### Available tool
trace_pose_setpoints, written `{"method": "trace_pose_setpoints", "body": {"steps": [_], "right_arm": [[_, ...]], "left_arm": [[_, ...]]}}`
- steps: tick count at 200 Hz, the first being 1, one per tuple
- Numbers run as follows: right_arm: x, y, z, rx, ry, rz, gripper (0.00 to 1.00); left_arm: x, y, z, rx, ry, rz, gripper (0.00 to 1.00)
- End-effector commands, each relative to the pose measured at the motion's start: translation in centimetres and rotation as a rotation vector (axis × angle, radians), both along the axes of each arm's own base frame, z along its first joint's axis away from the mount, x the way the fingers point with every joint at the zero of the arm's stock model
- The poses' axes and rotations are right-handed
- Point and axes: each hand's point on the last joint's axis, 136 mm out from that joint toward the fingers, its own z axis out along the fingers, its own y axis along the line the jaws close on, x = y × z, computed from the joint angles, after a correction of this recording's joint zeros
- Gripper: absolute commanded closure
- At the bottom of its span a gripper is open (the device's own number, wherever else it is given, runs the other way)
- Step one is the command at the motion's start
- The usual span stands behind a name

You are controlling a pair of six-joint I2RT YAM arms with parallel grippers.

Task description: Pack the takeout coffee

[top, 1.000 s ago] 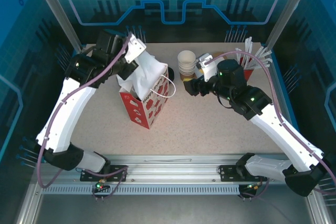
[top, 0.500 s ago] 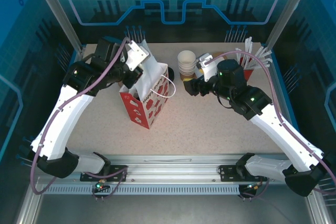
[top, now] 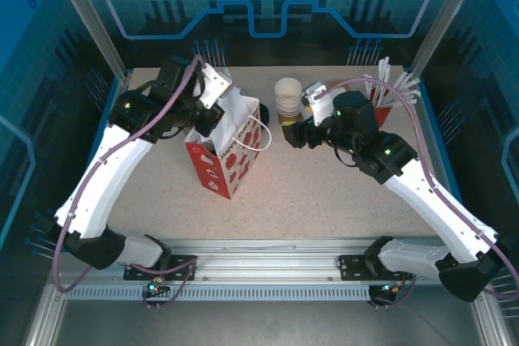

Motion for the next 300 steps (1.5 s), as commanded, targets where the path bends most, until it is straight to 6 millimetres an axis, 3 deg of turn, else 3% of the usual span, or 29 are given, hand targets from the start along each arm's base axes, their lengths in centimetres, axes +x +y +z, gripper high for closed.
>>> {"method": "trace_pose_setpoints", "body": {"steps": [1,25,58,103,135,150,198,232,256,284,300], "right_arm": [[-0.4,0.5,0.1,0.017,0.009,0.015,0.21],[-0.4,0.5,-0.1,0.017,0.013,0.016,0.21],[-0.4,0.5,-0.4,0.011,0.018,0.016,0.21],[-0.3,0.5,-0.9,0.003,0.026,0.012,0.21],[-0.2,0.3,-1.3,-0.009,0.028,0.005,0.20],[-0.1,0.3,-1.4,-0.010,0.029,0.001,0.20],[0.1,1.0,-1.4,0.006,0.040,0.019,0.20],[-0.1,0.7,-1.3,0.001,0.038,0.012,0.20],[-0.1,0.6,-1.2,0.001,0.034,0.012,0.20],[-0.2,0.5,-1.3,-0.004,0.035,0.010,0.20],[-0.2,0.4,-1.4,-0.010,0.036,0.006,0.20]], "left_arm": [[1.3,-0.7,-1.6,-0.004,0.025,0.021,0.97],[2.1,-1.0,-3.3,0.007,0.039,0.034,0.95],[1.8,-0.7,-5.3,0.024,0.096,0.054,0.81],[-0.3,-1.0,-3.2,-0.090,0.087,0.049,0.64],[-2.3,-0.4,-1.7,-0.148,0.089,0.068,0.55],[-2.8,0.0,-0.9,-0.173,0.077,0.091,0.46],[0.2,-0.5,0.3,-0.248,0.064,0.219,0.33],[3.3,-0.6,-1.2,-0.219,0.080,0.294,0.28],[4.9,-1.7,-2.2,-0.272,0.123,0.296,0.27],[5.3,-3.8,-3.9,-0.333,0.216,0.237,0.27],[5.0,-4.1,-5.6,-0.323,0.269,0.228,0.29]]}}
